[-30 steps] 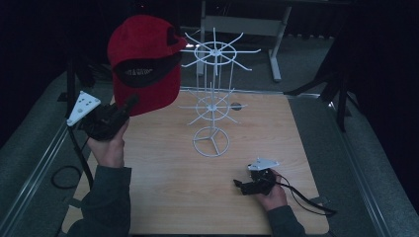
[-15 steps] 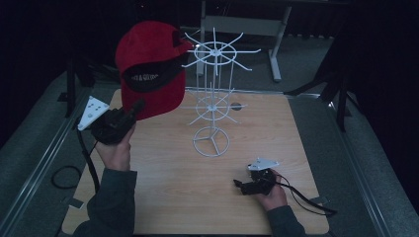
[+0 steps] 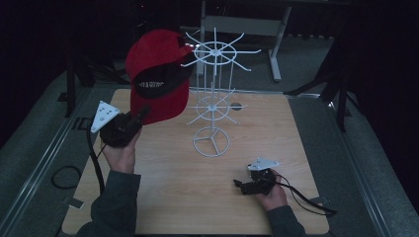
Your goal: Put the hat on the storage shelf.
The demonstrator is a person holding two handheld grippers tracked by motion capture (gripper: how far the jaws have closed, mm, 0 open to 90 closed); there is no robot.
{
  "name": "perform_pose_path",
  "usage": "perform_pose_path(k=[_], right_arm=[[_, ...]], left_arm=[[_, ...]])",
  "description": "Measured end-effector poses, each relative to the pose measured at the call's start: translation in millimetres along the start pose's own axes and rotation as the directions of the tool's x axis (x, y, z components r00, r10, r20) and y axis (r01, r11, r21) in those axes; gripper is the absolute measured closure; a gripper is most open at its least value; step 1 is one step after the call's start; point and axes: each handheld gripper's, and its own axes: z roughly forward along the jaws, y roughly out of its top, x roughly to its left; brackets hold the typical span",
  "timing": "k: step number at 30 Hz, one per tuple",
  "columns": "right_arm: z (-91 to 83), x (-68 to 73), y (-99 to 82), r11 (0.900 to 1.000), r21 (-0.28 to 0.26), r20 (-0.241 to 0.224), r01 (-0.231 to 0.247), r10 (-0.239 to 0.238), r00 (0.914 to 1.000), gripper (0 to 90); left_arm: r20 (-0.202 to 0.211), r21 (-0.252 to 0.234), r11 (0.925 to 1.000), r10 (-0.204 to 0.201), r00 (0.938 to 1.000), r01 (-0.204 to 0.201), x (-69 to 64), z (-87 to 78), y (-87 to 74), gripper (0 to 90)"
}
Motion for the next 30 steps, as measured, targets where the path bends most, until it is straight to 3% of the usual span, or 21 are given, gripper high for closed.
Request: perform_pose_path(k=[8, 17, 25, 30], right_arm=[[0.0, 0.2, 0.0, 1.0000, 0.000, -0.001, -0.002, 0.002, 1.0000, 14.7], [-0.1, 0.3, 0.0, 1.0000, 0.000, -0.002, -0.004, 0.004, 1.0000, 14.7], [0.1, 0.3, 0.0, 1.0000, -0.001, -0.002, -0.004, 0.004, 1.0000, 14.7], [0.1, 0.2, 0.0, 1.0000, -0.002, -0.002, -0.003, 0.003, 1.0000, 14.7]], left_arm=[[-0.018, 0.044, 0.9989, -0.016, 0.9997, 0.016, 7.5, 3.3, -20.9, 85.1], [-0.023, 0.084, 0.9965, 0.005, 0.9997, -0.003, 6.9, 6.7, -42.3, 84.9], [0.006, 0.107, 0.9941, 0.016, 0.9999, -0.017, 5.7, 7.5, -49.6, 84.3], [0.031, 0.140, 0.9897, 0.023, 0.9992, -0.028, 6.9, 9.8, -50.5, 75.8]])
